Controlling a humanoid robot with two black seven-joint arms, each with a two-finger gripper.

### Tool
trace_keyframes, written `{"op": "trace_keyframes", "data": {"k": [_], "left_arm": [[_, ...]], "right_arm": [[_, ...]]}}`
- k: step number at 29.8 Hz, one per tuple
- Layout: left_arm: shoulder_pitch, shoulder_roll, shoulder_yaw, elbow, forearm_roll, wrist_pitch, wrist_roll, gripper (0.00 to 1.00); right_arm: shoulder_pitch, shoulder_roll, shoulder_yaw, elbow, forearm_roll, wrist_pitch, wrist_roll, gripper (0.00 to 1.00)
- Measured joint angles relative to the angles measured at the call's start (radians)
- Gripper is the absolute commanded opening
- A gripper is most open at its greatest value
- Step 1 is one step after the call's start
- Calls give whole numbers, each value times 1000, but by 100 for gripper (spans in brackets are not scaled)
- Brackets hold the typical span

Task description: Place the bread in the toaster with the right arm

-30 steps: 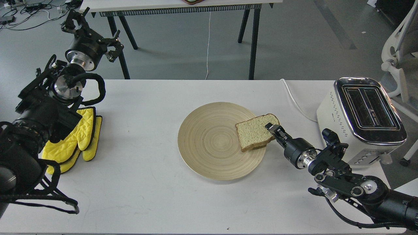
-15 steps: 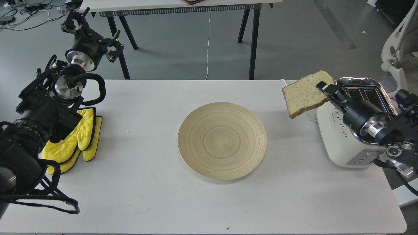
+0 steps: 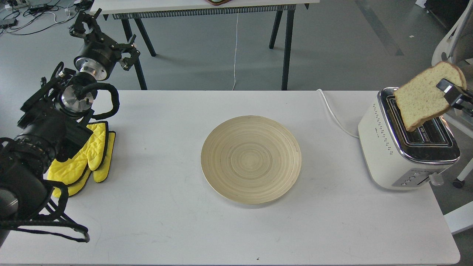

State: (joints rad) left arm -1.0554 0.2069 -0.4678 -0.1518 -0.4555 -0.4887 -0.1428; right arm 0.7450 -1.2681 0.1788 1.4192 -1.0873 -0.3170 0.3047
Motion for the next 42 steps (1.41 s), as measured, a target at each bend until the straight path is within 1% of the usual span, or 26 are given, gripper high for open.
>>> {"op": "trace_keyframes", "data": {"k": [5,17,19,21,23,25,27,30,31,32,34,39,42], "left_arm": [[0,0,0,0,0,0,0,100],[0,-1,0,0,0,0,0,100],[0,-1,0,0,0,0,0,100],[0,-1,0,0,0,0,0,100],[0,-1,0,0,0,0,0,100],[0,-1,0,0,0,0,0,100],[0,-1,0,0,0,0,0,100],[0,-1,0,0,0,0,0,100],[0,-1,0,0,0,0,0,100],[0,-1,0,0,0,0,0,100],[0,-1,0,0,0,0,0,100],[0,-1,0,0,0,0,0,100],[0,-1,0,0,0,0,0,100]], "right_arm": [[-3,6,-15,-10,-10,-3,-24,6],[-10,7,-24,-37,-13,-4,-29,6],[-16,11,-30,-58,-16,-4,-29,6],[-20,35,-39,-92,-17,-4,-29,9],[-23,82,-43,-119,-17,-4,-29,18],[-24,113,-44,-130,-16,-4,-29,35],[-25,130,-44,-133,-10,-4,-29,49],[-25,142,-38,-127,-4,-4,-24,82],[-25,145,-33,-124,-3,-4,-22,89],[-25,148,-26,-119,-2,-6,-20,92],[-25,149,-3,-99,0,-9,-19,95],[-23,142,81,-51,12,-9,-19,99],[-21,148,155,-42,98,5,-23,100]]}}
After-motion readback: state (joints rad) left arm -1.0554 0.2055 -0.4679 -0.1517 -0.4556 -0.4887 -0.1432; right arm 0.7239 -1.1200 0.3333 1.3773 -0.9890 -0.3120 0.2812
